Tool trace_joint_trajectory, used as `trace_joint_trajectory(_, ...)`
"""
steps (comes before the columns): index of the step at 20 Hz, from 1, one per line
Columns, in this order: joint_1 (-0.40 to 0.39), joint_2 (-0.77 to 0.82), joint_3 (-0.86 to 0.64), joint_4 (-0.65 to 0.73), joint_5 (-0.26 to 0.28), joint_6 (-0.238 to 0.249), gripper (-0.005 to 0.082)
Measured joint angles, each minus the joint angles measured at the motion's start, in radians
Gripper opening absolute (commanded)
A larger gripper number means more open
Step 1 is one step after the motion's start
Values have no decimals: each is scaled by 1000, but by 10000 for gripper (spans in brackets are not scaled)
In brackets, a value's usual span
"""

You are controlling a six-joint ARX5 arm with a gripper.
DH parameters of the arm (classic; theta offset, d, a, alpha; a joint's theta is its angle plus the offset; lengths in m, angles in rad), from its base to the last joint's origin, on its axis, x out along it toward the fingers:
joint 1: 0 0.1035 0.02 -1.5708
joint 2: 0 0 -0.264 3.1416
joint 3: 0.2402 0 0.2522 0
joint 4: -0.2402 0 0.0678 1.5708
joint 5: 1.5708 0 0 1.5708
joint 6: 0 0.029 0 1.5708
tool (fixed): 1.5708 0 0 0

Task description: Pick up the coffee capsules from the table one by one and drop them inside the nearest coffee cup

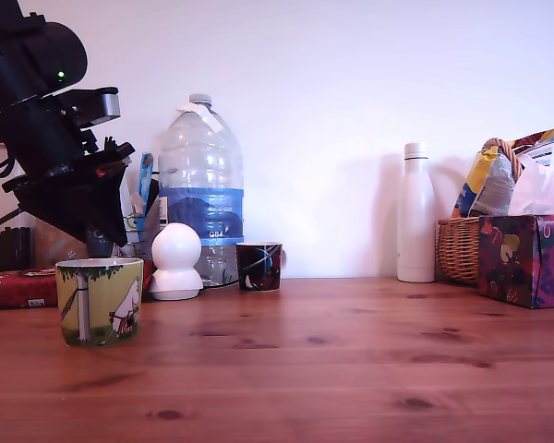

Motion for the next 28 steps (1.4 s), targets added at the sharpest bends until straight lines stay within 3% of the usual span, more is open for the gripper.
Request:
trace_joint_trajectory(6,0,0,0,0,0,0,98)
trace_joint_trajectory(7,0,0,0,1,0,0,137)
trace_joint_trajectory(8,0,0,0,4,0,0,244)
trace_joint_trajectory(10,0,0,0,10,0,0,650)
trace_joint_trajectory(11,0,0,0,13,-3,0,801)
trace_joint_trajectory(20,0,0,0,13,-6,1,777)
trace_joint_trajectory(22,0,0,0,11,-6,1,735)
trace_joint_trajectory(24,0,0,9,-10,-6,1,592)
trace_joint_trajectory(25,0,0,19,-18,-5,1,457)
trace_joint_trajectory(27,0,0,40,-19,11,1,84)
trace_joint_trajectory(28,0,-2,45,-18,23,0,-28)
